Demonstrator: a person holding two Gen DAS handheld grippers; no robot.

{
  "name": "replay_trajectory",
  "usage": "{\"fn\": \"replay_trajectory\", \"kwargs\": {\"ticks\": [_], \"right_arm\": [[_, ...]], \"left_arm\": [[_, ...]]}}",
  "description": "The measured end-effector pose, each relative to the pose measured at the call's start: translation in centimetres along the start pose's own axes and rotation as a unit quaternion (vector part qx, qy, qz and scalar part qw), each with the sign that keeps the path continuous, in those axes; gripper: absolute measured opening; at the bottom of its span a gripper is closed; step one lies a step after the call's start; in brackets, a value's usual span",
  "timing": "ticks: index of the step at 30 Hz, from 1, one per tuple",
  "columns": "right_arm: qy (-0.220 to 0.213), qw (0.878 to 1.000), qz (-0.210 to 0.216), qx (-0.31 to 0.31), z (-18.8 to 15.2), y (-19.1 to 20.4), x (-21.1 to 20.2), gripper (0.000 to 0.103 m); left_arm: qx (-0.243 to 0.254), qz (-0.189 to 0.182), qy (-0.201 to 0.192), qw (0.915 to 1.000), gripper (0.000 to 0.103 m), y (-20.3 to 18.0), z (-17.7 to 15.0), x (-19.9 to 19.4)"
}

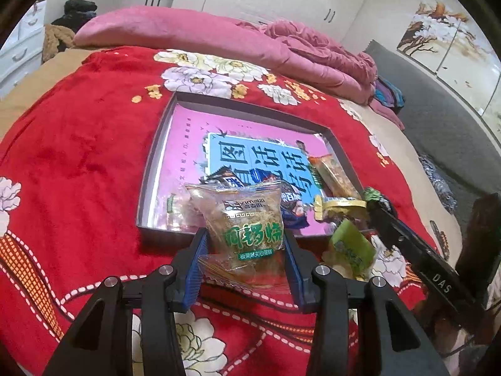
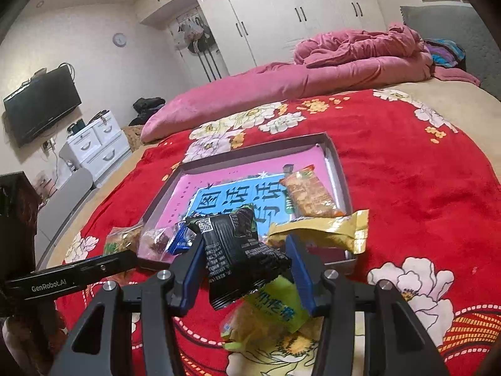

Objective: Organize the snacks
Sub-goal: 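Carry the pastry bag over the tray with left tool while right tool carries black pack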

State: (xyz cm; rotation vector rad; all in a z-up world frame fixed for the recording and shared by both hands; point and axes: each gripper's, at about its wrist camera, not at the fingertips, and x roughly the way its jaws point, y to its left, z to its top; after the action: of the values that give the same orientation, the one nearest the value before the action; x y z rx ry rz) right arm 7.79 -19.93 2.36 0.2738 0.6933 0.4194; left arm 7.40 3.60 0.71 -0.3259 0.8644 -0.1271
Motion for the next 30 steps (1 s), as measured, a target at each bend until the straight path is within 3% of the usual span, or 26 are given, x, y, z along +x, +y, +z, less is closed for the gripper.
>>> {"fn": "replay_trajectory", "kwargs": {"ticks": [13, 30], "right_arm": [[-0.021, 1.0, -0.017, 0.002, 0.8, -0.7, -0.1, 0.051], [-0.019, 1.0, -0.01, -0.013, 1.3, 0.4, 1.5, 0.051]], "left_arm": [[0.0, 0.006, -0.027, 0.9996, 0.047, 0.0, 1.1, 0.6], [-0.007, 0.024, -0.021, 0.9995, 0.047, -0.1, 2.3, 3.0]]}}
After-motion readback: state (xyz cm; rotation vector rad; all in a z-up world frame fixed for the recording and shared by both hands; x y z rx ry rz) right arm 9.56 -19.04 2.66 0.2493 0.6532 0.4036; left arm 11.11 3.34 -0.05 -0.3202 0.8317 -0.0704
